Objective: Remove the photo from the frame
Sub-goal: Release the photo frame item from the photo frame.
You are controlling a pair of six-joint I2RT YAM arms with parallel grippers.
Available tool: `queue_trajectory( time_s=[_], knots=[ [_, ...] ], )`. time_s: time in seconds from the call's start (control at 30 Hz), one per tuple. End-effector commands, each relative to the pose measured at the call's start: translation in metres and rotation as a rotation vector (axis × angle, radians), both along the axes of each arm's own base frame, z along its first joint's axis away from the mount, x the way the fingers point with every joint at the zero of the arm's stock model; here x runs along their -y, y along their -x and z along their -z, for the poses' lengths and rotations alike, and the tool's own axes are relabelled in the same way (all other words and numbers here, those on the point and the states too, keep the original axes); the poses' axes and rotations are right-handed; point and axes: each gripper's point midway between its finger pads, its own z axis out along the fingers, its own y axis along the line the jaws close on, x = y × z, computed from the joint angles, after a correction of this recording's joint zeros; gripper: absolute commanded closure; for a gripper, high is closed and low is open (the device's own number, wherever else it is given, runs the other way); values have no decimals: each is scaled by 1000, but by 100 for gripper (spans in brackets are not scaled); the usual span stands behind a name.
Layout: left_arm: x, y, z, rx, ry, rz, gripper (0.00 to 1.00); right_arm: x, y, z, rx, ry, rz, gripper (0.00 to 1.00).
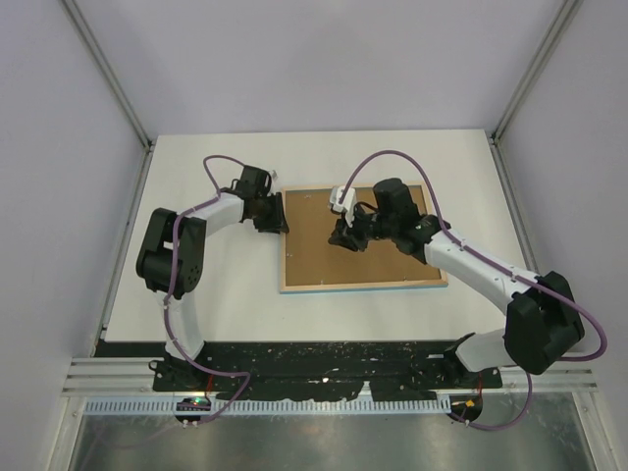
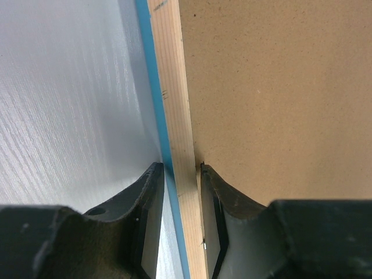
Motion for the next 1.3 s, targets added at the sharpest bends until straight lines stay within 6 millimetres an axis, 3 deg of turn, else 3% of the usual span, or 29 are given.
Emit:
queue_trajectory(
  time_s=[0.0, 0.63, 1.27],
  knots=[
    [-6, 0, 3, -7, -13, -11, 65, -9, 3, -3, 7, -49, -36, 92],
    [-5, 0, 4, -11, -10, -10, 59, -12, 7, 14, -28, -44, -60, 92],
    [-5, 1, 4, -11, -7, -8, 50, -12, 8, 18, -35, -43, -65, 92]
  ],
)
